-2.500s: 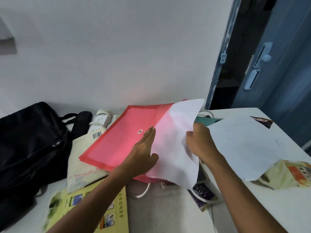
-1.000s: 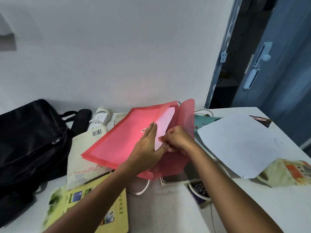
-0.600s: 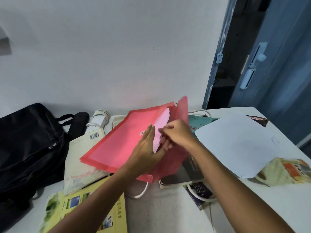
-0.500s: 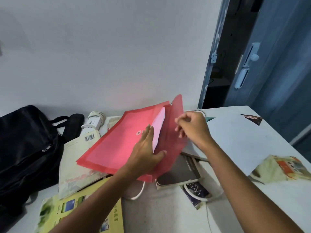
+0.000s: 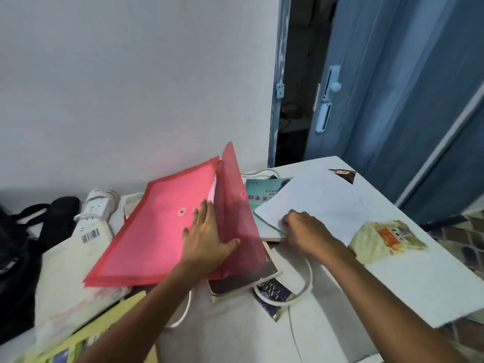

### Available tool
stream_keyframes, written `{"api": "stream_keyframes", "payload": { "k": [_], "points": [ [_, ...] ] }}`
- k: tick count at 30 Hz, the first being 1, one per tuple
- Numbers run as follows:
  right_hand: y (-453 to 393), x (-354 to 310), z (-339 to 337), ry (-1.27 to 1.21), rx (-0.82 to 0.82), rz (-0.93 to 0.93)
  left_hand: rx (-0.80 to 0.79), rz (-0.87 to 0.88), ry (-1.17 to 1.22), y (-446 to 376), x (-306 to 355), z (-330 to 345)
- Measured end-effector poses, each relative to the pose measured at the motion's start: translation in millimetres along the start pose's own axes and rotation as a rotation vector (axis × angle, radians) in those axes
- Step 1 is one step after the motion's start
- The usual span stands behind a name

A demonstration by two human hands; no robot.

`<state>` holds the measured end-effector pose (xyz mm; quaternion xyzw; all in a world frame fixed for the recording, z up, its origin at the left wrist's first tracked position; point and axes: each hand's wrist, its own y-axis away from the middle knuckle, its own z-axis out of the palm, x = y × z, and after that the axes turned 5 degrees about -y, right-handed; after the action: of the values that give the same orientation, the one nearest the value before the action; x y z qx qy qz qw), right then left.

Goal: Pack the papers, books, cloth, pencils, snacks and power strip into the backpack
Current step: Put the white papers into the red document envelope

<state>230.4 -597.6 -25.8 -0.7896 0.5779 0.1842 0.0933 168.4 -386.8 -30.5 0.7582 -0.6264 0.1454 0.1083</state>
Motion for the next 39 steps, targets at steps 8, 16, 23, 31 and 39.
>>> {"api": "stream_keyframes", "payload": {
  "k": [8, 16, 23, 31, 39],
  "points": [
    [-6.5, -17.0, -19.6, -0.086, 0.160, 0.129, -0.010, 0.028, 0.046, 4.0, -4.9, -3.8],
    [-4.6, -74.6, -29.7, -0.374, 0.436, -0.417, -0.047, 0.036, 0.076, 8.4, -9.4, -5.3],
    [5.3, -106.9, -2.9, 0.046, -0.054, -0.747, 0.023, 0.073, 0.157, 6.5, -26.3, 5.4],
    [3.5, -79.2, 0.6, -0.038, -0.342, -0.626, 0.054, 0.061, 0.266, 20.6, -26.1, -18.8],
    [14.0, -81.1, 24.1, -0.110, -0.441, -0.711, 0.014, -0.060, 0.570, 23.1, -33.2, -30.9]
  ]
}}
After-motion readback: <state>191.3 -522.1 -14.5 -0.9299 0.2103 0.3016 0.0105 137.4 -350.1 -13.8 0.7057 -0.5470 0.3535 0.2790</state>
